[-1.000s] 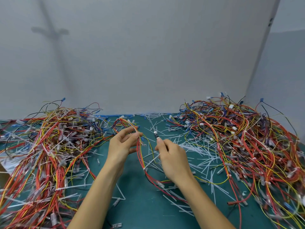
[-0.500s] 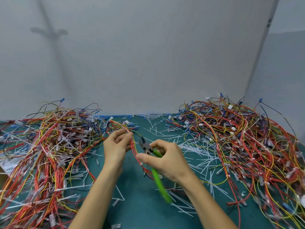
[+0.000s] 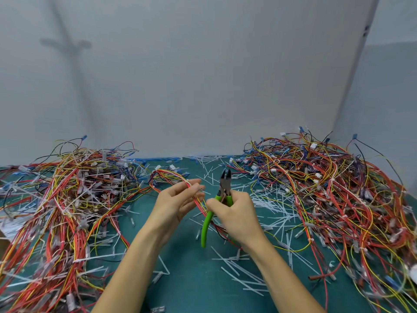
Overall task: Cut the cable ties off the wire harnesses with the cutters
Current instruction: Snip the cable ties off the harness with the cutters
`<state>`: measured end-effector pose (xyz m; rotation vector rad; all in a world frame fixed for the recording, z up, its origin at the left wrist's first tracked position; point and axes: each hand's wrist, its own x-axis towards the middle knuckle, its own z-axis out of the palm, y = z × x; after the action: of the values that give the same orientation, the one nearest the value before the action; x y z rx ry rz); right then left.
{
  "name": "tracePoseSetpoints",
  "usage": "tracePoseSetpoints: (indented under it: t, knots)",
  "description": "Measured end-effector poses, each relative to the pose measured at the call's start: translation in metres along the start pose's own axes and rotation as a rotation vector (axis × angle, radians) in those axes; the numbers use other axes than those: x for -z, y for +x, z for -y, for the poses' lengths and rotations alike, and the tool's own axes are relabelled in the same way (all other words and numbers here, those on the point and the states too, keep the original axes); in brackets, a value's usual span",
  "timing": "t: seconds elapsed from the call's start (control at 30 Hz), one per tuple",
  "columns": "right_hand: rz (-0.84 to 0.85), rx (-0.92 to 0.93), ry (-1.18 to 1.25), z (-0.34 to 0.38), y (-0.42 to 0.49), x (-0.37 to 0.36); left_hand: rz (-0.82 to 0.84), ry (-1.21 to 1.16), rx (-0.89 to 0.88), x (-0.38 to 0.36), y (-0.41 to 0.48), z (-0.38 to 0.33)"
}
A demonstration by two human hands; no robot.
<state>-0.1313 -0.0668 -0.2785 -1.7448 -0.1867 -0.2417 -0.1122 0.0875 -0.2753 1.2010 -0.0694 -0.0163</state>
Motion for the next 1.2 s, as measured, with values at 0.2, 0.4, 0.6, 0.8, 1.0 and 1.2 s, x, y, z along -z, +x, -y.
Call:
tracePoseSetpoints:
  t: [0.2, 0.4, 0.6, 0.8, 1.0, 1.2]
  knots:
    - [-0.032, -0.065, 0.204, 0.002, 0.002, 0.002, 0.331, 0.18, 0.166, -0.004, -0.008, 0.001]
    - [-0.098, -0.211, 0.489, 0.007, 0.003, 0.008, 0.307, 0.266, 0.136, -0.009, -0.014, -0.001]
    - [-0.171, -0.279, 0.776, 0.012, 0.005, 0.012, 0.048, 0.366, -0.028, -0.014, -0.01, -0.001]
    - [-0.156, -0.419, 0.856, 0.013, 0.005, 0.01, -0.17, 0.345, -0.124, -0.01, -0.005, 0.0]
    - [-0.04, -0.547, 0.914, 0.01, 0.006, 0.01, -0.259, 0.353, -0.167, -0.006, -0.003, 0.001]
    - [-0.018, -0.696, 1.011, 0.007, 0.008, 0.011, -0.224, 0.33, -0.166, -0.008, 0.0, 0.002]
